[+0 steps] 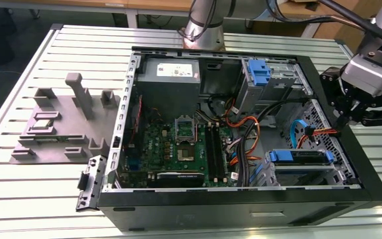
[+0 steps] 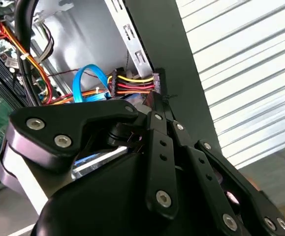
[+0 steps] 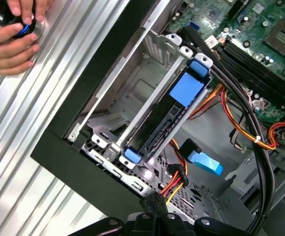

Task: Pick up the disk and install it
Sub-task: 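Insert the first disk wire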

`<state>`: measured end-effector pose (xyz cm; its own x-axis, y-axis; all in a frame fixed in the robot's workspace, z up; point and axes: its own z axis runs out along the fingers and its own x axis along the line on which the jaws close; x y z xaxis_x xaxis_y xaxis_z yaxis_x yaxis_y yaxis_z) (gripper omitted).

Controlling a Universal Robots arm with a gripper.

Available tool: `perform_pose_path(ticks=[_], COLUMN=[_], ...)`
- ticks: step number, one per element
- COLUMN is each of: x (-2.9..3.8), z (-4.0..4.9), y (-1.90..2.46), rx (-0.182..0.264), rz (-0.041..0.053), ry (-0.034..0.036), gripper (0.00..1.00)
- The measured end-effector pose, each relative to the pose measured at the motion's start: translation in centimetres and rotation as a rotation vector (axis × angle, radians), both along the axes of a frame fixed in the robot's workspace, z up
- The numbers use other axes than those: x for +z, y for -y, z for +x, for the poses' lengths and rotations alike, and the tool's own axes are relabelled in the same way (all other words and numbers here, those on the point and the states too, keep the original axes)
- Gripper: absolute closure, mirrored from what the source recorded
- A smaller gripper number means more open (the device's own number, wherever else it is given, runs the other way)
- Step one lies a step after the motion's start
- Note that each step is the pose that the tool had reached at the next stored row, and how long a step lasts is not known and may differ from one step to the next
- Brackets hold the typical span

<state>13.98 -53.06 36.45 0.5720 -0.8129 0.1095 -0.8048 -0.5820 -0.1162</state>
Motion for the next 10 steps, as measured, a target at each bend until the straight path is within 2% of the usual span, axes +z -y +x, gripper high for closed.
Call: perform_pose_path(ticks=[10], x=[-0.33], z=[-0.01], y=[0.00], rx=[0.166], rz=[0.0000], ry=[0.0063], gripper=[0.90])
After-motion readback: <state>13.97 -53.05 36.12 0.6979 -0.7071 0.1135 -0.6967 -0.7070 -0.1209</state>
